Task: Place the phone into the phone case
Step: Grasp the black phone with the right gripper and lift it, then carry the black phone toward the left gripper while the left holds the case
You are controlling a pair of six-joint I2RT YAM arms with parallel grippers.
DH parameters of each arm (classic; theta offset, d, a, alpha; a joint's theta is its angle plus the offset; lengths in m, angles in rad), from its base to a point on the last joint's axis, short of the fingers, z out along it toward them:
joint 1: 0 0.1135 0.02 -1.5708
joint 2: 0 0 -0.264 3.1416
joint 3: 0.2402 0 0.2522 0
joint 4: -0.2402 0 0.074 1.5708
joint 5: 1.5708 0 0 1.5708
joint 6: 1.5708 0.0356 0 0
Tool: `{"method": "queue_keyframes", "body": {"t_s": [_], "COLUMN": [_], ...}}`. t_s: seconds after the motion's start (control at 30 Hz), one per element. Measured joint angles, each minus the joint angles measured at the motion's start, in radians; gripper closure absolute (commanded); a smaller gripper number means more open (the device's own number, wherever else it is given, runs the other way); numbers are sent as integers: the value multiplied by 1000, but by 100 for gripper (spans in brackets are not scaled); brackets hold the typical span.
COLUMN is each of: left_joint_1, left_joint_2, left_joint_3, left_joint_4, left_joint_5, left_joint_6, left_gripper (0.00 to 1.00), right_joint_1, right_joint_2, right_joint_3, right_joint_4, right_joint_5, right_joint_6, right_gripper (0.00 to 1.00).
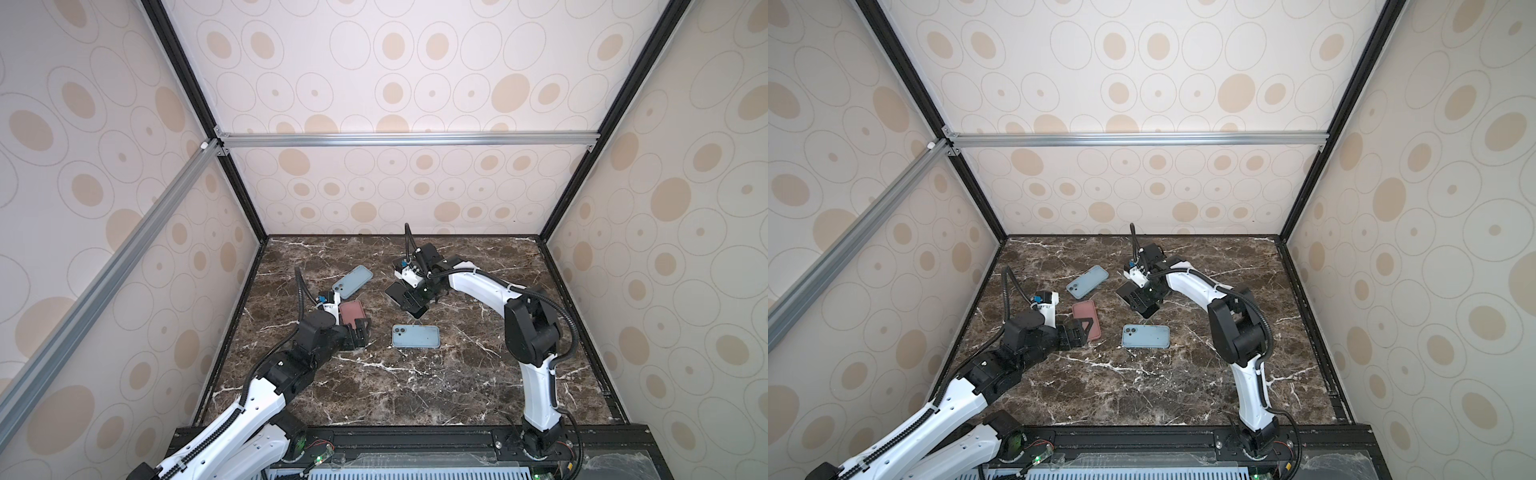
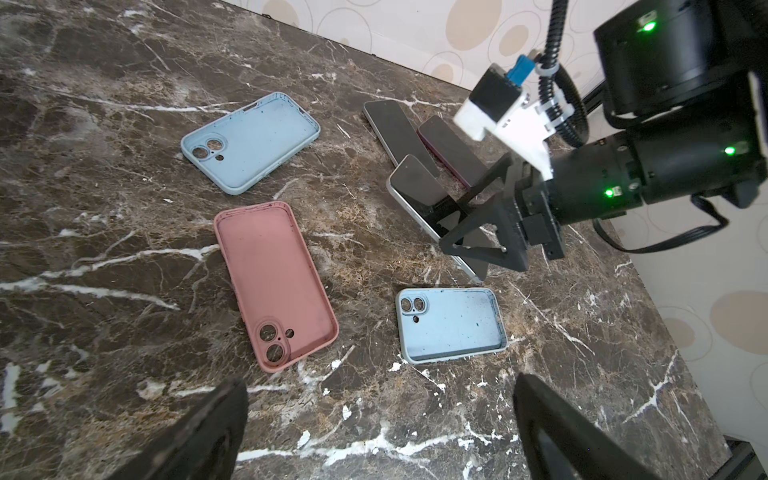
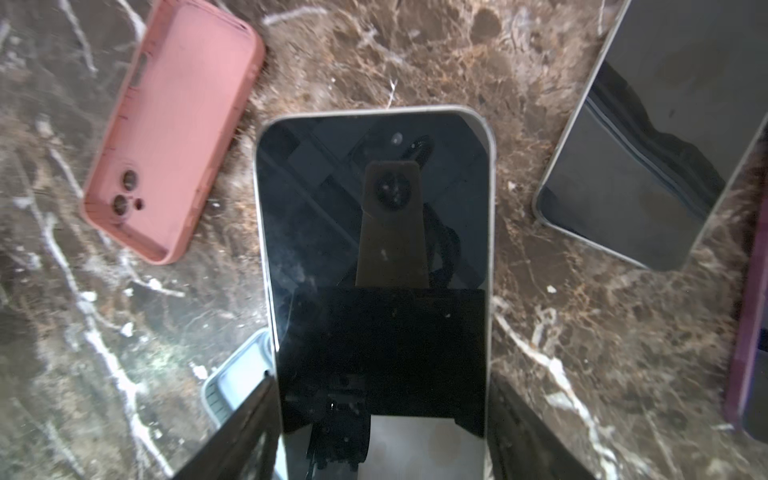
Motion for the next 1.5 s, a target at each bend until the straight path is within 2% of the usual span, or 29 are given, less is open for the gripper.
{"method": "queue_keyframes", "body": {"t_s": [0.47, 0.77, 0.87, 1.1, 1.17, 1.5], "left_joint_1": [52, 193, 223, 243, 246, 252], "left_joint_2": [110, 138, 140, 159, 164, 181], "left_joint_3": [16, -19, -29, -33, -34, -34], "left_joint_4": [110, 247, 270, 304, 306, 308], "left_joint_5": [278, 514, 571, 654, 669, 686], "left_joint_6": [-16, -116, -140, -159, -163, -174], "left_gripper": [5, 16, 22, 28, 35, 47], "right_joint_1": [53, 143, 170, 219, 227, 262], "right_joint_2": [-245, -396, -416, -465, -475, -483], "right_joint_3": [-281, -452, -481, -520, -520, -520], "right_joint_4": [98, 193, 223, 279, 292, 314], "right_joint_5": [-23, 13, 26, 40, 43, 42], "right_joint_6": [74, 145, 169, 205, 208, 216], "right_gripper": [85, 86, 85, 85, 85, 85]}}
